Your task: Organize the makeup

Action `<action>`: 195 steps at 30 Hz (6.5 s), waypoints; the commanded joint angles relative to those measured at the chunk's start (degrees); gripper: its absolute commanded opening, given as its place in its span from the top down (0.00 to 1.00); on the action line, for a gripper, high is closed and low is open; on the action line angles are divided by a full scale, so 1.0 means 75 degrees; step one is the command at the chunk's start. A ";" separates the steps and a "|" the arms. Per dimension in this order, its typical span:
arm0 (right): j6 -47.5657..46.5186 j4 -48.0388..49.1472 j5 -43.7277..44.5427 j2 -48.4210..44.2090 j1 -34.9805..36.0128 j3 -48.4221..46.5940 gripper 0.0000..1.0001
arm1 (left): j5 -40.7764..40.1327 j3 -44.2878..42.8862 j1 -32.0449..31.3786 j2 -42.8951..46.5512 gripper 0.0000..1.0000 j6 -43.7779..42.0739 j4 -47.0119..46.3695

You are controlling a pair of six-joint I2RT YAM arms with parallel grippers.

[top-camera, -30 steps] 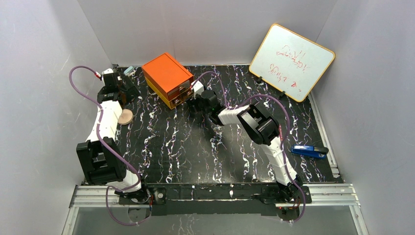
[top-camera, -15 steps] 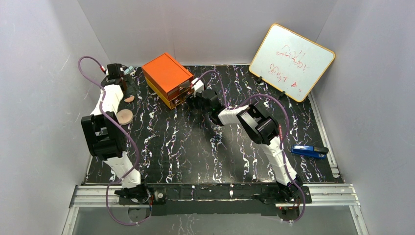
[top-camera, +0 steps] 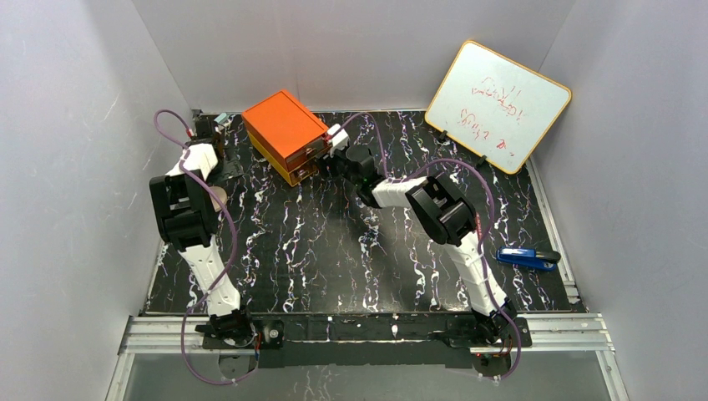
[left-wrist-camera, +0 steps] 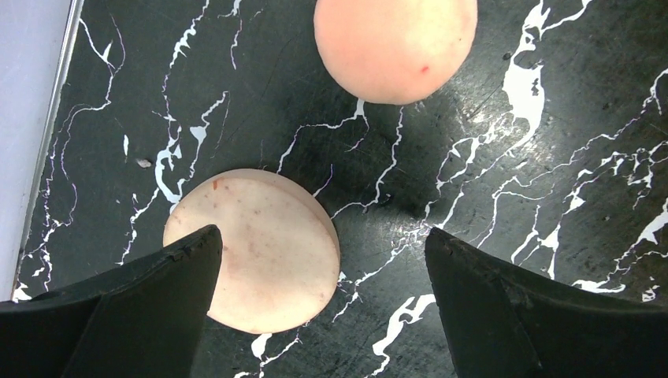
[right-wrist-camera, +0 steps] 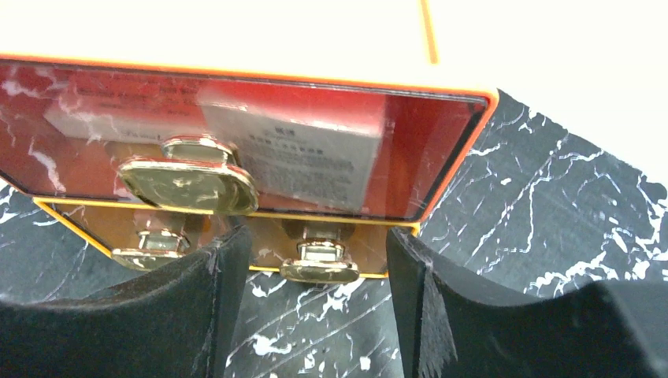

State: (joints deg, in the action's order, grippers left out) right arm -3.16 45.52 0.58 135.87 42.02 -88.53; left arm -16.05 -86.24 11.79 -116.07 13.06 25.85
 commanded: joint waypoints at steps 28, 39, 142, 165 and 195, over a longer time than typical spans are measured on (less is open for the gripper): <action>0.0433 0.0376 -0.0302 0.0290 -0.0060 -0.0079 0.32 | -0.0166 -0.0564 0.0037 -0.0496 0.04 -0.0113 0.0422; 0.0213 0.0297 -0.0186 0.0548 -0.0082 -0.0264 0.32 | -0.0040 -0.0601 0.0034 -0.0398 0.04 -0.0101 0.0428; 0.1337 0.0435 0.0942 -0.3214 0.0454 0.4547 0.42 | -0.0186 -0.2381 0.0033 -0.0681 0.72 0.0422 0.0363; 0.1224 0.0354 0.1059 -0.3827 0.0456 0.4747 0.41 | -0.0137 -0.3036 0.0033 -0.2153 0.79 0.0454 0.0321; 0.1141 -0.0127 0.1762 -0.5470 0.0450 0.5088 0.38 | 0.0353 0.1594 -0.2490 0.4477 1.00 0.0981 0.0110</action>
State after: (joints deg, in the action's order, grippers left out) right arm 6.22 43.38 10.83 99.59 45.15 -50.83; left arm -12.69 -80.51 -0.73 -88.82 18.65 24.73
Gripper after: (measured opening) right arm 0.620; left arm 0.009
